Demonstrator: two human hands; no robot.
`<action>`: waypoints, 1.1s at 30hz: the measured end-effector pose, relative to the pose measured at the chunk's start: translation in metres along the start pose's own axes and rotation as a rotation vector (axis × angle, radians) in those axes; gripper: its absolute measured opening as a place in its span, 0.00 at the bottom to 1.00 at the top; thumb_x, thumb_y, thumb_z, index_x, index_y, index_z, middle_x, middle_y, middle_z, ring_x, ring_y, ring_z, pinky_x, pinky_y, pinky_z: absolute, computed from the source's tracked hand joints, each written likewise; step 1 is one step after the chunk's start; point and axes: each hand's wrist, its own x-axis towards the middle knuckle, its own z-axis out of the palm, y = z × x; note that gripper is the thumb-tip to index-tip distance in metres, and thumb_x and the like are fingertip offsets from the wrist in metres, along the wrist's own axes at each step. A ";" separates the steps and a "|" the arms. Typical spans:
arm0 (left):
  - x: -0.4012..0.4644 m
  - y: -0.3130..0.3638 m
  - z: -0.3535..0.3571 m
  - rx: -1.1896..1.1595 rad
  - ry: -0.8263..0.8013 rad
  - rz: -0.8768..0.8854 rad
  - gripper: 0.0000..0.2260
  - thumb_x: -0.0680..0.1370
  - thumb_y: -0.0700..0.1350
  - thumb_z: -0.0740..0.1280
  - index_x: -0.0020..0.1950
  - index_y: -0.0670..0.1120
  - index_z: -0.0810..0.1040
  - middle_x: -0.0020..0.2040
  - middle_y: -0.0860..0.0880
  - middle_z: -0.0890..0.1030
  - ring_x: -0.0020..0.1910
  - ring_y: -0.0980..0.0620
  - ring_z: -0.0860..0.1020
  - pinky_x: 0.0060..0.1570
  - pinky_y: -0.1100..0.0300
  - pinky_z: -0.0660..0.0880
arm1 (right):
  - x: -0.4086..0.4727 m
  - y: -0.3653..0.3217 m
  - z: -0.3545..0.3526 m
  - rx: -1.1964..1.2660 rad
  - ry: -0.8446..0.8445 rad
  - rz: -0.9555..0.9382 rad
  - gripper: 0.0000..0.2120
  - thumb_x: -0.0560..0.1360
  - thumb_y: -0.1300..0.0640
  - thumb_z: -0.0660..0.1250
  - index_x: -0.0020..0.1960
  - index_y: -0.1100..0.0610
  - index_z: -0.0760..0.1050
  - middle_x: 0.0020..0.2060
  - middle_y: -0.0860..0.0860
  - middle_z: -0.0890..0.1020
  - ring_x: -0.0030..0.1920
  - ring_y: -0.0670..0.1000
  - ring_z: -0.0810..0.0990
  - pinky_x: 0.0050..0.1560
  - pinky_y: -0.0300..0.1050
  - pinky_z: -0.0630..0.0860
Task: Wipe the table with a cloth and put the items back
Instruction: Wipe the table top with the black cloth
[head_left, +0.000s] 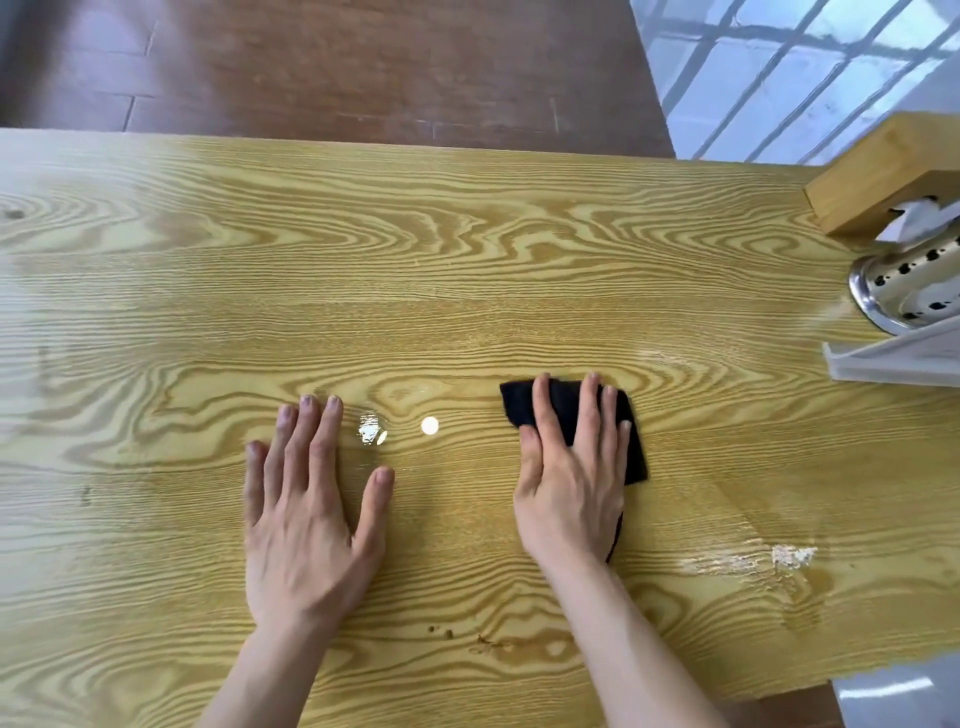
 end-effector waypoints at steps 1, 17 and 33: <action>0.000 0.000 0.000 -0.006 0.003 0.000 0.33 0.80 0.65 0.46 0.83 0.51 0.54 0.83 0.52 0.56 0.83 0.55 0.48 0.80 0.46 0.48 | 0.009 -0.007 0.001 0.019 0.006 0.005 0.25 0.83 0.42 0.47 0.80 0.42 0.58 0.83 0.54 0.51 0.83 0.57 0.47 0.79 0.61 0.53; 0.001 -0.011 -0.002 -0.256 0.078 0.023 0.30 0.81 0.58 0.53 0.81 0.50 0.59 0.82 0.50 0.61 0.82 0.55 0.54 0.80 0.48 0.48 | -0.075 -0.087 0.015 -0.037 -0.246 -0.601 0.31 0.81 0.47 0.58 0.81 0.47 0.55 0.83 0.54 0.48 0.82 0.58 0.43 0.78 0.62 0.56; -0.002 -0.010 0.001 -0.175 0.060 0.018 0.29 0.81 0.60 0.50 0.79 0.51 0.63 0.80 0.51 0.64 0.82 0.54 0.53 0.80 0.47 0.48 | -0.020 0.030 -0.014 -0.087 -0.027 0.165 0.25 0.83 0.40 0.44 0.80 0.37 0.55 0.83 0.54 0.47 0.82 0.59 0.45 0.79 0.67 0.47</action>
